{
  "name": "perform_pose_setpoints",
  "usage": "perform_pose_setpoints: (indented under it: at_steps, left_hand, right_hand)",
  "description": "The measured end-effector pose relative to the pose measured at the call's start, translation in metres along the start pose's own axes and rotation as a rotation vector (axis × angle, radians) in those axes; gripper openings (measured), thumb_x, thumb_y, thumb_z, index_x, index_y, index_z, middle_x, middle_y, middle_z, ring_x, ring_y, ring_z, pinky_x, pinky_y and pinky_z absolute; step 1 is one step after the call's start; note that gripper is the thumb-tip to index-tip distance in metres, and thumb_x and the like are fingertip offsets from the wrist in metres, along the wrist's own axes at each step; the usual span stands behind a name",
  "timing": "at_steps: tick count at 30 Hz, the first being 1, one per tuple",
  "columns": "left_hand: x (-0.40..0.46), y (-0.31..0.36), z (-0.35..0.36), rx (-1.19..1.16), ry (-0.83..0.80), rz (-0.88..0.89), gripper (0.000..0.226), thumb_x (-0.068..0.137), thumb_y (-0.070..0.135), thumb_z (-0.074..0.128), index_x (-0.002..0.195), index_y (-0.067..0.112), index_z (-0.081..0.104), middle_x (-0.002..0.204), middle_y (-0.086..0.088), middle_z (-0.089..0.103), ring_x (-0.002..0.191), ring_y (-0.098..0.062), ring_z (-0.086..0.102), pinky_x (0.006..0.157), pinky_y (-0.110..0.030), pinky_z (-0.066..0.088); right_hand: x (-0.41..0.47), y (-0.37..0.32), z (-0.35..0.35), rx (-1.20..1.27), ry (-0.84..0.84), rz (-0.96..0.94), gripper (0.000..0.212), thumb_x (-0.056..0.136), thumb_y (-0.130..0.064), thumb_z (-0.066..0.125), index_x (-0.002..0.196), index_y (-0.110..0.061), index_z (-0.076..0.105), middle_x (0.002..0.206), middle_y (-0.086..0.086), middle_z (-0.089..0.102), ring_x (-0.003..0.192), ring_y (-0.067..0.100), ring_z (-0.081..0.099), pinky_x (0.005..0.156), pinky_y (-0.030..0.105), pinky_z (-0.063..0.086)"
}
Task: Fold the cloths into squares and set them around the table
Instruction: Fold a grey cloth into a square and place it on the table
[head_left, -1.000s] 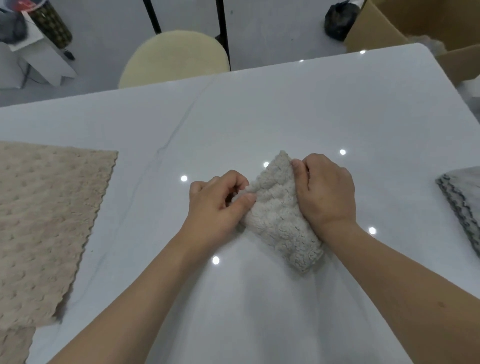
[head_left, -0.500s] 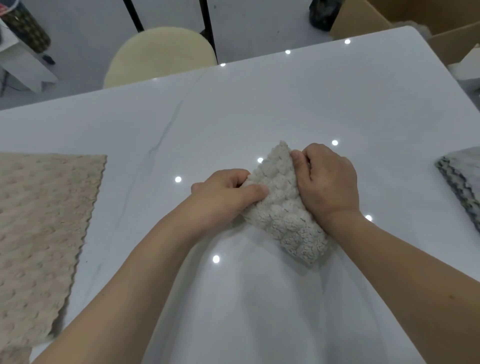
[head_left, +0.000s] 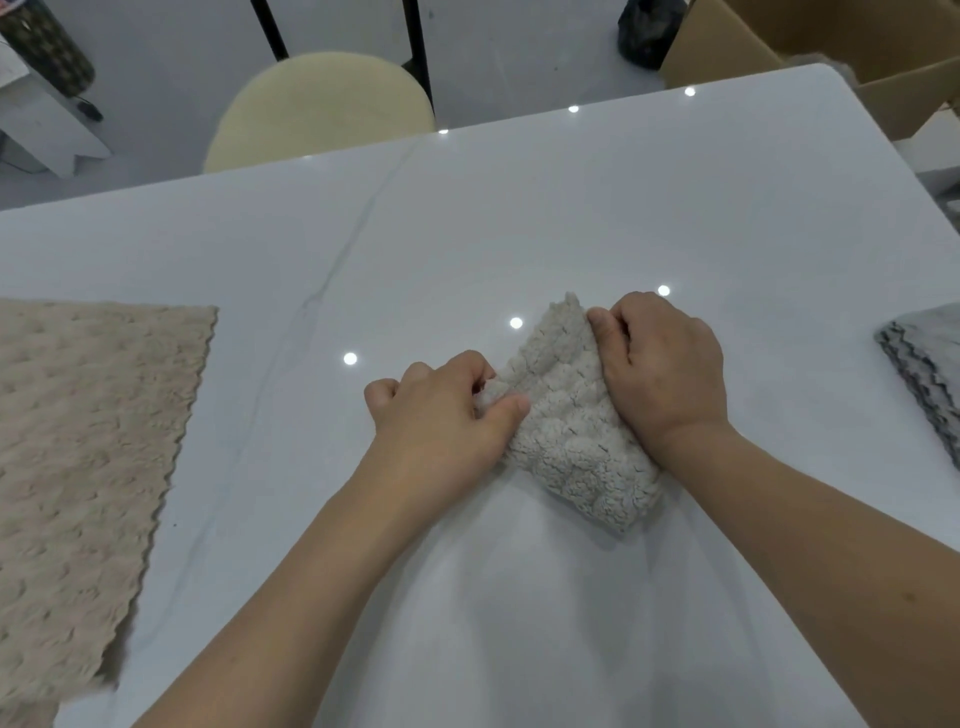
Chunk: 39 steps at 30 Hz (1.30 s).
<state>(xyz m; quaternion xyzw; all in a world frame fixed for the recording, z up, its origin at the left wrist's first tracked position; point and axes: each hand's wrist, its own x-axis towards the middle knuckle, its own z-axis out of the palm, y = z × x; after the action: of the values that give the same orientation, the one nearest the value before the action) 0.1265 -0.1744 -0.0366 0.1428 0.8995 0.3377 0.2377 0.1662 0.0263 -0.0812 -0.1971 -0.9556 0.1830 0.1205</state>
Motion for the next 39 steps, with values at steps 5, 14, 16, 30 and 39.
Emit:
perform_pose_setpoints:
  at_steps: [5,14,16,30,39]
  left_hand:
    - [-0.001,0.005,0.005,0.291,0.111,0.055,0.029,0.094,0.055,0.046,0.104,0.028,0.051,0.080,0.014,0.050,0.100,-0.015,0.041,0.084,-0.031,0.013]
    - [-0.004,0.002,0.010,0.431,0.167,0.045,0.036,0.098,0.059,0.033,0.091,0.027,0.047,0.077,0.008,0.056,0.092,-0.019,0.049,0.092,-0.036,0.022]
    - [-0.004,0.001,0.012,0.419,0.201,0.061,0.033,0.098,0.058,0.037,0.090,0.027,0.045,0.076,0.009,0.055,0.090,-0.018,0.049,0.090,-0.036,0.021]
    - [-0.007,-0.014,0.028,-0.253,0.269,0.007,0.024,0.088,0.046,0.067,0.081,0.030,0.052,0.049,0.012,0.048,0.072,-0.011,0.049,0.088,-0.038,0.040]
    - [-0.052,0.025,0.077,-0.592,0.741,-0.157,0.028,0.083,0.028,0.056,0.089,0.033,0.029,0.076,0.005,0.043,0.064,-0.009,0.041,0.059,-0.028,0.041]
  right_hand:
    - [0.000,0.000,0.000,0.005,-0.009,0.005,0.033,0.101,-0.037,0.042,0.074,-0.017,0.047,0.069,-0.001,0.049,0.063,0.022,0.044,0.066,0.033,0.030]
    - [0.001,0.001,0.000,-0.007,-0.010,-0.019,0.034,0.100,-0.036,0.041,0.073,-0.017,0.047,0.068,-0.002,0.048,0.061,0.024,0.045,0.063,0.035,0.032]
    - [0.001,0.001,-0.001,0.006,-0.010,-0.018,0.035,0.100,-0.037,0.041,0.073,-0.017,0.047,0.068,-0.002,0.048,0.062,0.023,0.046,0.063,0.036,0.034]
    - [0.004,0.001,-0.003,-0.090,-0.089,-0.137,0.038,0.096,-0.049,0.041,0.078,-0.021,0.058,0.089,-0.005,0.043,0.088,0.021,0.041,0.088,0.039,0.025]
    - [0.006,0.005,-0.004,-0.049,-0.117,-0.184,0.038,0.097,-0.048,0.038,0.084,-0.021,0.062,0.096,-0.003,0.049,0.095,0.023,0.045,0.091,0.038,0.024]
